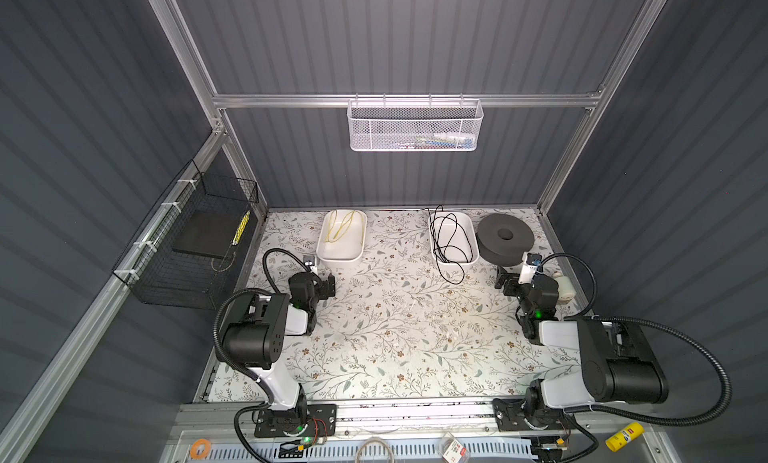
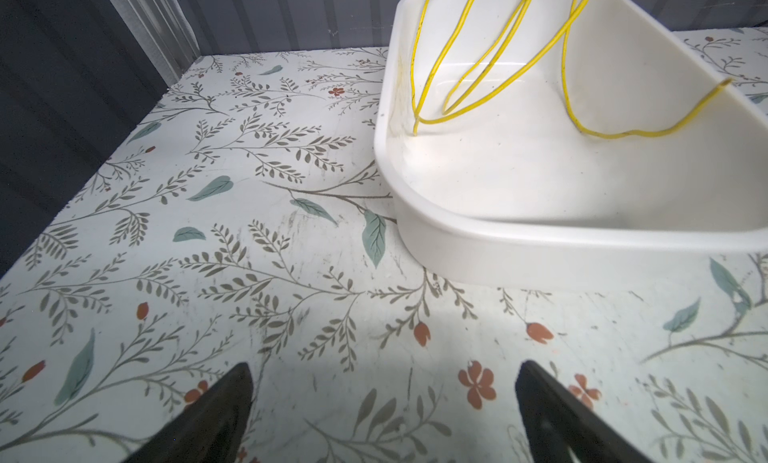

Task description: Wrap the cables

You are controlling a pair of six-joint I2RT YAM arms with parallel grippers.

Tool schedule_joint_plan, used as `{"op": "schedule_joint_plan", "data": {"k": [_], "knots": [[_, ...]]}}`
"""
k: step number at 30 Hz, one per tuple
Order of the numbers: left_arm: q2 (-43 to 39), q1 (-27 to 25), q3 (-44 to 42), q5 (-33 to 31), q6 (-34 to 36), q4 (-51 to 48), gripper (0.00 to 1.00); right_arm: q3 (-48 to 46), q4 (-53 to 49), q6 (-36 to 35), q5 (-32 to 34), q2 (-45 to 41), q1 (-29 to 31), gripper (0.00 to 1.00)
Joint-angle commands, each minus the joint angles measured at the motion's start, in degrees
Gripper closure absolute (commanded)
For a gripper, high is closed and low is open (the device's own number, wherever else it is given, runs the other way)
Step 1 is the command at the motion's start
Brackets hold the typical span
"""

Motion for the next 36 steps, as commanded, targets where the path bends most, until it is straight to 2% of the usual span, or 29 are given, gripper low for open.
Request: {"op": "schedule_joint_plan", "data": {"k": [1,31,33,34,35,36], "knots": [[-0.48,0.32,0.55,0.46,0.28,0.61,0.01,0.68,0.50,-0.07,0.61,-0.12,0.36,0.01],[-0.55,0.32,0.64,-0.55,0.12,0.62,0.01,1.00,0.04,0.04,0.41,0.04,0.28,0.01],[-2.28,0.32,2.36,-2.61,-0.72,-3.31,0.00,0.78,0.20,0.01,0.75,-0.25,0.28,0.01],[-4.60,0.31,3.69,-3.19,-1.01,-7.58,0.01,0.83,0.02,0.32,3.43,-0.91,0.74,0.01],[-7.26,0.32,5.53,-3.91,-1.39,-13.31,0.01,1.59,-3.09,0.12,7.02,-3.28,1.89,0.01],[-9.12,0.32,6.85,-4.16,-1.59,-16.96,0.00,2.85,-7.15,-0.27,7.89,-5.55,2.51,0.01]]}}
